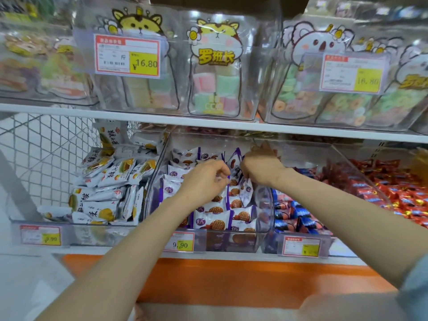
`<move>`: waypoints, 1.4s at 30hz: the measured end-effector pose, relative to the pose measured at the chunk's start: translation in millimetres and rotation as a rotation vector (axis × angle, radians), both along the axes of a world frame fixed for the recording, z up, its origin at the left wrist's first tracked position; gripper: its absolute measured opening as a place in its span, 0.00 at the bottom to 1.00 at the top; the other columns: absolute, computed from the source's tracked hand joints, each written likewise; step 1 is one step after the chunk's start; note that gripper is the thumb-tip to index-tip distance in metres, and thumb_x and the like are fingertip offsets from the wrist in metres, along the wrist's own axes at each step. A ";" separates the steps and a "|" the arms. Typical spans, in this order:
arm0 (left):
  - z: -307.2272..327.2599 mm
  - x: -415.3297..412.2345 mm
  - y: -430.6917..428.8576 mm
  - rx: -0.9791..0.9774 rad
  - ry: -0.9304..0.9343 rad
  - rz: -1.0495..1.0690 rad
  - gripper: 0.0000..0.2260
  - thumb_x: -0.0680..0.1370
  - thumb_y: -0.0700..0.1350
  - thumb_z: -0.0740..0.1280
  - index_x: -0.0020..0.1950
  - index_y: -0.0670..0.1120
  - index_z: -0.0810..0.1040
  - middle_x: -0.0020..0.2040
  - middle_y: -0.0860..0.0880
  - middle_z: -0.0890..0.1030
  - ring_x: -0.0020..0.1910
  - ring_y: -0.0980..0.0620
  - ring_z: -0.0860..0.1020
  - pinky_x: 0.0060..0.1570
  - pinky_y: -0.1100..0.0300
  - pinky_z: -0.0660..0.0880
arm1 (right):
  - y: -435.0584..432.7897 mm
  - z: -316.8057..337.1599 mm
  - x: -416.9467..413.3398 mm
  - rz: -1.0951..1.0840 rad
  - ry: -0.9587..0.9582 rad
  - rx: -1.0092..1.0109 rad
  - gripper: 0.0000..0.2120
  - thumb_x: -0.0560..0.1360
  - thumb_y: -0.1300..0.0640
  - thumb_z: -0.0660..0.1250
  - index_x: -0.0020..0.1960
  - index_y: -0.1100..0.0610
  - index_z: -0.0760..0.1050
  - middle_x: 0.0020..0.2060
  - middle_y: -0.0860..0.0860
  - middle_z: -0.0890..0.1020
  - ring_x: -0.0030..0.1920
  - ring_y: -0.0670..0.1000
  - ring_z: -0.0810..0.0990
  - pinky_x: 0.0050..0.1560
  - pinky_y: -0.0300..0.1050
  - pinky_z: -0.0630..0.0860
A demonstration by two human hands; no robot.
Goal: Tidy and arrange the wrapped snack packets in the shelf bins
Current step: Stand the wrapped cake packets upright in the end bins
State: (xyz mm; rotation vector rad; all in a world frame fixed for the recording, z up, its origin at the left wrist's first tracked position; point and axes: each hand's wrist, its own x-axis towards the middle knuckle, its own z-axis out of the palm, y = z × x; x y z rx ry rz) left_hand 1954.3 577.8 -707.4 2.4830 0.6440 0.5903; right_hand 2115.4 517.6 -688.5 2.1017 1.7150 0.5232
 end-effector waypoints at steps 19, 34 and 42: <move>18.8 12.0 -25.4 -0.993 -0.129 -0.269 0.10 0.73 0.36 0.69 0.51 0.49 0.76 0.45 0.52 0.82 0.40 0.61 0.81 0.38 0.70 0.76 | -91.7 14.8 -22.4 0.132 1.584 0.950 0.13 0.76 0.70 0.62 0.48 0.53 0.77 0.35 0.44 0.84 0.38 0.43 0.82 0.39 0.35 0.77; 25.6 7.5 -23.4 -1.193 -0.276 -0.058 0.15 0.81 0.48 0.57 0.62 0.40 0.71 0.49 0.41 0.81 0.43 0.50 0.82 0.40 0.63 0.80 | -93.5 -3.1 -18.9 0.281 0.935 1.037 0.10 0.72 0.63 0.71 0.52 0.54 0.81 0.46 0.47 0.82 0.45 0.40 0.77 0.49 0.32 0.73; 14.6 1.3 -18.8 -1.071 -0.303 -0.004 0.17 0.73 0.37 0.70 0.60 0.47 0.73 0.53 0.44 0.80 0.45 0.51 0.81 0.45 0.59 0.79 | -101.0 -11.5 -21.5 0.471 0.878 0.874 0.15 0.73 0.68 0.59 0.57 0.60 0.78 0.57 0.52 0.80 0.61 0.46 0.76 0.63 0.36 0.71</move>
